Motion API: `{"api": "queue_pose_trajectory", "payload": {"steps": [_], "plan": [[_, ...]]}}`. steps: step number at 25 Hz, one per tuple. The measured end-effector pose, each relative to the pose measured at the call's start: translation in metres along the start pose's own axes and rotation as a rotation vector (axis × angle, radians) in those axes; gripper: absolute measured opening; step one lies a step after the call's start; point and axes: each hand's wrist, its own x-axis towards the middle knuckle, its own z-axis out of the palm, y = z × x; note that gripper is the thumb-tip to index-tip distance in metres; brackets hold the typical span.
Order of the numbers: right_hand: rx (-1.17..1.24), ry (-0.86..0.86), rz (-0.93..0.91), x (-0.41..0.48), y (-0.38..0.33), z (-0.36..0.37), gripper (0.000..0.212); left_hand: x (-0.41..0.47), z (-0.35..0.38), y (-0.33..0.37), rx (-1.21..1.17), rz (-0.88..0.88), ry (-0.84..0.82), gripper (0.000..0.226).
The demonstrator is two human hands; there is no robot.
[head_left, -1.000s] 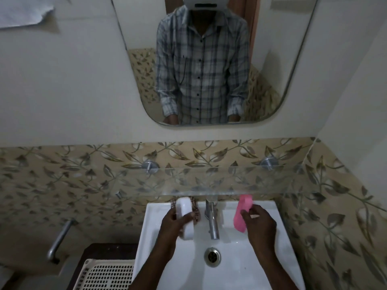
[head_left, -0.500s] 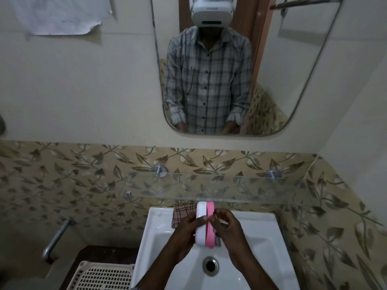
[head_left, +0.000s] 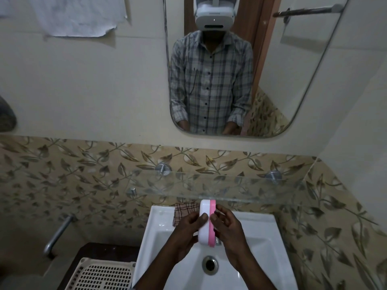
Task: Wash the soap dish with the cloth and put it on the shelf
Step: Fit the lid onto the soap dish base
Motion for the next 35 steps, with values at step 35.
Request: {"api": "queue_pose_trajectory", "payload": {"steps": [35], "plan": [[-0.196,0.154,-0.032,-0.018,0.018,-0.036,0.026,-0.034,-0.012,-0.016,0.012,-0.062,0.331,0.027]]}}
